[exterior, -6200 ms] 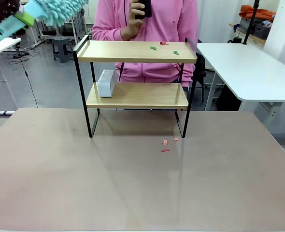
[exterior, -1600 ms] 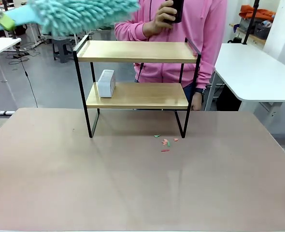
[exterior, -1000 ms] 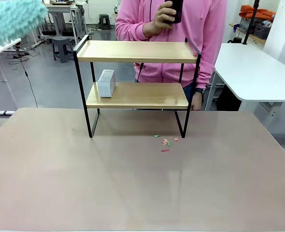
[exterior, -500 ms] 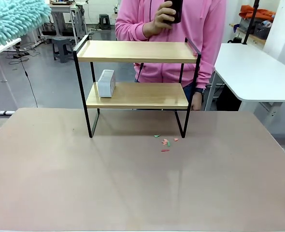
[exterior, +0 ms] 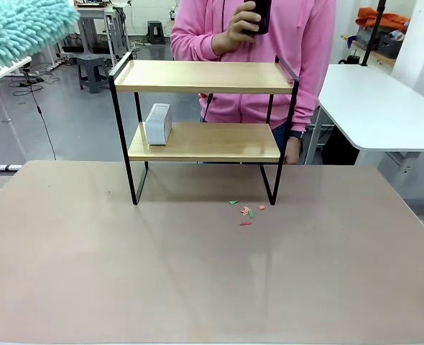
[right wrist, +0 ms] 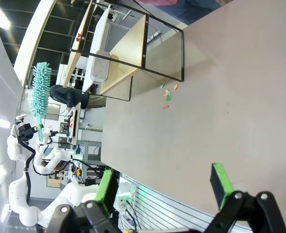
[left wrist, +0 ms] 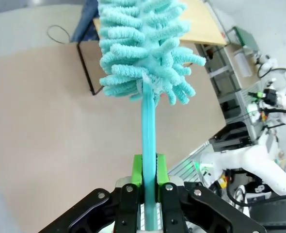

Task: Clean the shelf.
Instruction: Clean the remaining tier of the Shelf with the Duster once objects are removed.

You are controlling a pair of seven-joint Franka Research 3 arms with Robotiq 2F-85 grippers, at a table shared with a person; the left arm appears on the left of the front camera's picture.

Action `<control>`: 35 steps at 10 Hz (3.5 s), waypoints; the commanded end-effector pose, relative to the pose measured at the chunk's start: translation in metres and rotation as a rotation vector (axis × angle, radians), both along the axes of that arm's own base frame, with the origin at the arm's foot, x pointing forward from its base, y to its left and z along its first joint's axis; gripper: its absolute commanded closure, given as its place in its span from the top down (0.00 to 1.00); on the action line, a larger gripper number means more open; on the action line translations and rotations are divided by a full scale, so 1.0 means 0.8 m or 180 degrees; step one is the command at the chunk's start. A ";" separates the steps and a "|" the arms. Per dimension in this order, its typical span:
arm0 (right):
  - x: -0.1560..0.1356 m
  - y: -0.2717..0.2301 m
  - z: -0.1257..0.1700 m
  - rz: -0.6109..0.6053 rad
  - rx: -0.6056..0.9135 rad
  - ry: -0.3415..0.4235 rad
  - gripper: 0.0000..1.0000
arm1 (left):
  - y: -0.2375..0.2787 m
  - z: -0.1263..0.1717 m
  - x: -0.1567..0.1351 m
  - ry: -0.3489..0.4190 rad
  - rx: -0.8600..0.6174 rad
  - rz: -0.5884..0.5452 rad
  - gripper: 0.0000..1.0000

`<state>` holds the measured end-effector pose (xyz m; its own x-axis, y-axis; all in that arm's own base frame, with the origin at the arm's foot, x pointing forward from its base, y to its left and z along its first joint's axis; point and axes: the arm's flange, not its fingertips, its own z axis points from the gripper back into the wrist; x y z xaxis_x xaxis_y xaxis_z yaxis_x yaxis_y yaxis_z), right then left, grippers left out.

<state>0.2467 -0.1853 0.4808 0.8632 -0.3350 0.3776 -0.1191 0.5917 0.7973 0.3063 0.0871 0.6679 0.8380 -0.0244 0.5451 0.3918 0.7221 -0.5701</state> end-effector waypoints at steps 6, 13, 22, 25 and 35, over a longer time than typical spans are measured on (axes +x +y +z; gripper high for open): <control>0.003 0.001 0.000 0.0017 0.0041 -0.0109 1.00 | -0.237 0.065 0.065 -0.0022 0.0633 -0.0517 0.12; 0.003 0.001 0.000 0.0017 0.0041 -0.0109 1.00 | -0.300 0.035 0.063 -0.0031 0.0853 -0.0138 0.12; 0.003 0.001 0.000 0.0017 0.0041 -0.0109 1.00 | -0.439 -0.012 0.093 0.0123 0.1596 -0.0024 0.12; 0.003 0.001 0.000 0.0017 0.0041 -0.0109 1.00 | -0.479 -0.012 0.096 0.0056 0.1605 -0.0312 0.12; 0.003 0.001 0.000 0.0017 0.0041 -0.0109 1.00 | -0.515 0.020 0.050 0.0145 0.1644 -0.1794 0.12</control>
